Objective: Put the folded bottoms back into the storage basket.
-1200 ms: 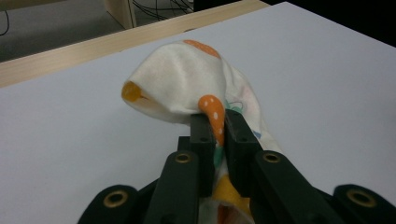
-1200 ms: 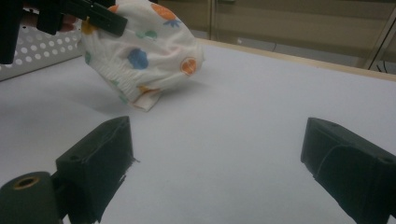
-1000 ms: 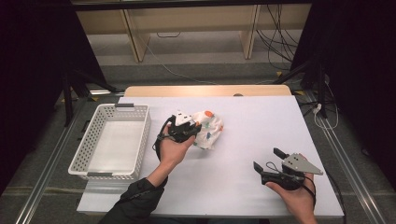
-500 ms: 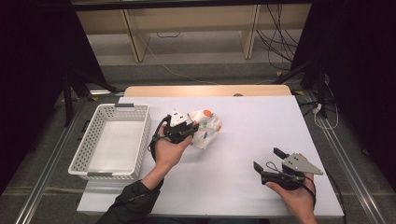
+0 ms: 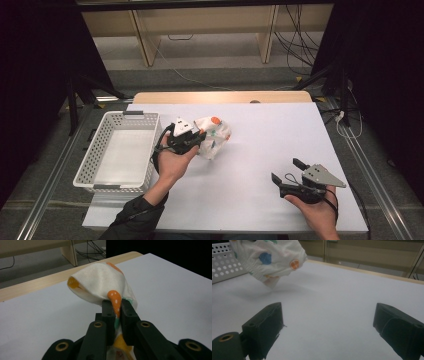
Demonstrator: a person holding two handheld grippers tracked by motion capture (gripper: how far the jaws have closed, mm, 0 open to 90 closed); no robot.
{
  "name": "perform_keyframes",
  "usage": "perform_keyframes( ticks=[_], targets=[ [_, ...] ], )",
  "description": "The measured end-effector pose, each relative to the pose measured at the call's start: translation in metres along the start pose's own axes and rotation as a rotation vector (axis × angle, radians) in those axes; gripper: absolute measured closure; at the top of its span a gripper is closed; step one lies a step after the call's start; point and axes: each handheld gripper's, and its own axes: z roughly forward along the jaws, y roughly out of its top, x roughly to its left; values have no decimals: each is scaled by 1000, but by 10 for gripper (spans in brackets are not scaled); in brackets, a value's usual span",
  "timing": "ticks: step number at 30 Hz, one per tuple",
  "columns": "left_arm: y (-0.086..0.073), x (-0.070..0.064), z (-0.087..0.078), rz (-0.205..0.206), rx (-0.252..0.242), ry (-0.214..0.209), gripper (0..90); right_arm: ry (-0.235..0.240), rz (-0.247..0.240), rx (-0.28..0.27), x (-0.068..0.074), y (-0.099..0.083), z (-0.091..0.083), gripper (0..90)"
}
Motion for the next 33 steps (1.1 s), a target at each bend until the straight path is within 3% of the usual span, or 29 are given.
perform_keyframes(
  ticks=[33],
  targets=[
    [1, 17, -28, -16, -21, 39, 829, -5, 0, -2, 0, 0, 0, 98]
  ],
)
